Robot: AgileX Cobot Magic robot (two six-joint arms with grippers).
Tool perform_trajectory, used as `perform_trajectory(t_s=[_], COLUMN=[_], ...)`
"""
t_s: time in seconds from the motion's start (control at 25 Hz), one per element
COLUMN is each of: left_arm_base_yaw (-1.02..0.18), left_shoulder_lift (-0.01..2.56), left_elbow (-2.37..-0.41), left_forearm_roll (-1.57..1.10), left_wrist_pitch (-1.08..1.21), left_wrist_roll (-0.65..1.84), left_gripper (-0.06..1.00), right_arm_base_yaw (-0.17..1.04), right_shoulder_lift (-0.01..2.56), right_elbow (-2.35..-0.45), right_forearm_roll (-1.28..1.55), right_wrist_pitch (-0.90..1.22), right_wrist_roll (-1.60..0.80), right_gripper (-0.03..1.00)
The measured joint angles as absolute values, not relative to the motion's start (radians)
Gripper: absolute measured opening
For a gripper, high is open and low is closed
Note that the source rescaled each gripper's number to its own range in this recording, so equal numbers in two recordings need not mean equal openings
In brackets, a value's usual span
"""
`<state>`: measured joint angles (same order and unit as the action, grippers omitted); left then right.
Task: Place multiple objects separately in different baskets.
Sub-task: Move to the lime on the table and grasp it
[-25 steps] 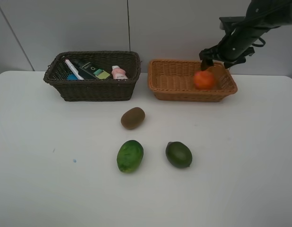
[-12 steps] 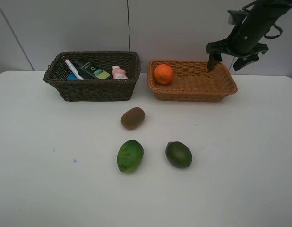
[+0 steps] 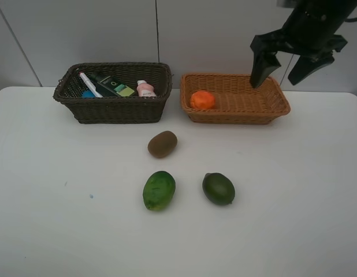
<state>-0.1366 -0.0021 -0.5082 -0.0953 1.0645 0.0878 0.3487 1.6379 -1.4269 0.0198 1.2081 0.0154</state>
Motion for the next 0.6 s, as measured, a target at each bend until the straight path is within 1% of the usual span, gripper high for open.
perform_trajectory(t_s=[0.16,0.36,0.48,0.6], left_arm_base_yaw=[-0.137,-0.137,-0.137,-0.137], left_shoulder_lift=[-0.002,-0.002,-0.002,-0.002], left_elbow=[-0.508,-0.508,-0.508,-0.508], left_forearm_roll=[-0.095,-0.095,-0.095,-0.095], left_wrist_pitch=[1.064,1.064,1.064,1.064], left_wrist_roll=[0.088,0.088,0.088,0.088], left_gripper=[0.96,0.96,0.96,0.96], right_arm_base_yaw=[0.472,0.643,0.712,0.736], right_shoulder_lift=[1.559,1.523,1.523,1.532], right_elbow=[-1.257,-1.111,-1.051,-1.024], right_forearm_roll=[0.019,0.02,0.014,0.013], right_wrist_pitch=[1.192,1.076,0.972,0.895], right_wrist_roll=[0.017,0.027,0.037,0.038], right_gripper=[1.0,1.0,1.0,1.0])
